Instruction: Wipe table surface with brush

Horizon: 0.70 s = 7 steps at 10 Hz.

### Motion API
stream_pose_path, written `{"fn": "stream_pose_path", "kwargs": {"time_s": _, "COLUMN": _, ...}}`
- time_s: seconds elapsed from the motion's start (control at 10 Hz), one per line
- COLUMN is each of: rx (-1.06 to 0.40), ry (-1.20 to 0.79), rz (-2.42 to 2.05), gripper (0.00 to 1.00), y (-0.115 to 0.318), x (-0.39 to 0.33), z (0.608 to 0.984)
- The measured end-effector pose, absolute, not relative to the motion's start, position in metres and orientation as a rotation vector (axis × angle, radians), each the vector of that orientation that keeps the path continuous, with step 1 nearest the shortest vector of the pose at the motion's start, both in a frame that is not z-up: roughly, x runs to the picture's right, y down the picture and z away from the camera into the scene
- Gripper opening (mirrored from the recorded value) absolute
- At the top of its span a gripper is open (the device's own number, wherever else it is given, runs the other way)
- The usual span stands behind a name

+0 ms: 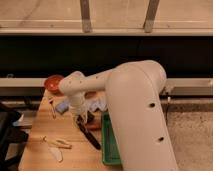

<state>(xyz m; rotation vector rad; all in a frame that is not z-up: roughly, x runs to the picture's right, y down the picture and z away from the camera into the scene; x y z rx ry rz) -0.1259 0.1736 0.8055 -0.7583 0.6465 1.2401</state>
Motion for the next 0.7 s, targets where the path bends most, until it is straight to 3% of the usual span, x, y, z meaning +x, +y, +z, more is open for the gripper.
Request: {"fn": "stream_pose_path", "kwargs": {"time_s": 0.7, "rx": -0.771, "ry": 0.632, "rz": 1.163, "gripper": 0.0, "y": 0.16, "x": -0.201, "z": 0.822}}
